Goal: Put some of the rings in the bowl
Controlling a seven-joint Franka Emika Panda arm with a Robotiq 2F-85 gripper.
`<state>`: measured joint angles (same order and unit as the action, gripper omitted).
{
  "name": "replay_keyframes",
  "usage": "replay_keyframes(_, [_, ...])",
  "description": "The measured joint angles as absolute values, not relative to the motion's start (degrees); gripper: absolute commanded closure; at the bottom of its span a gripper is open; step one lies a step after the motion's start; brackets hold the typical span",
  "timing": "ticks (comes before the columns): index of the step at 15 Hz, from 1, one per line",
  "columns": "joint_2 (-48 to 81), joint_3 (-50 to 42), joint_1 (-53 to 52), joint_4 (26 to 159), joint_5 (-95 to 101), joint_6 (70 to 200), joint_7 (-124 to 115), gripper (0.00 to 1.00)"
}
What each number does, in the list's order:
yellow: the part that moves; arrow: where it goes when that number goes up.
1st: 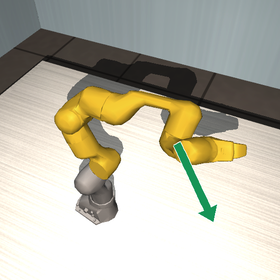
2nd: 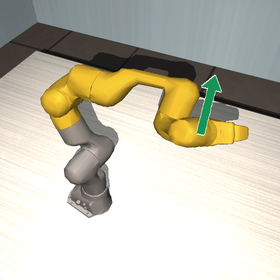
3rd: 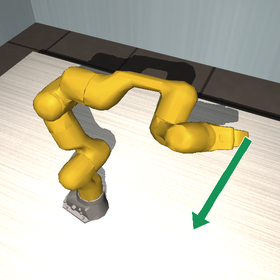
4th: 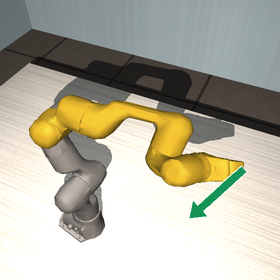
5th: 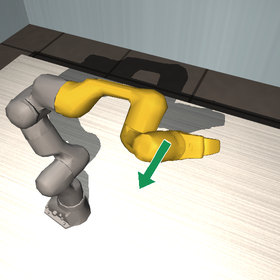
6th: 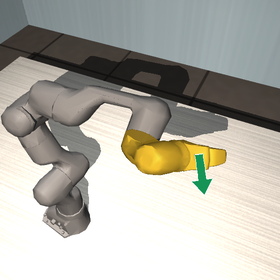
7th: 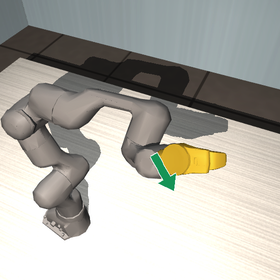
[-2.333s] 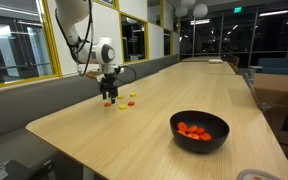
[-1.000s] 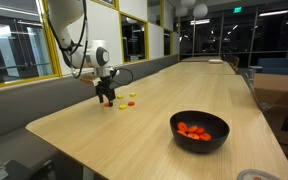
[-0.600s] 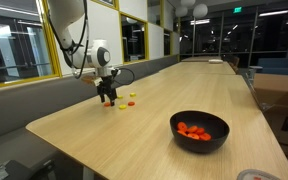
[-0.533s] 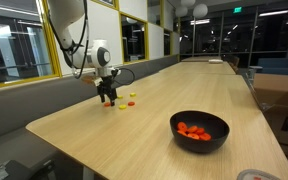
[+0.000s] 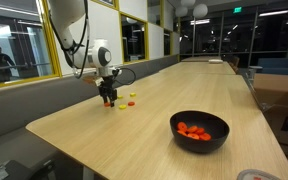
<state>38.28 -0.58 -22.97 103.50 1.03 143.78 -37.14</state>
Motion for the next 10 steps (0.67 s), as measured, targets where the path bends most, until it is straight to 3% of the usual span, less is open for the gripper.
replay_keyframes(2, [37.90,-0.73,-22.97,103.66,1.09,143.78,-37.13,0.80])
replay_keyframes(10, [35.68,-2.95,-23.00,105.33,1.88,144.54,-38.02,0.79])
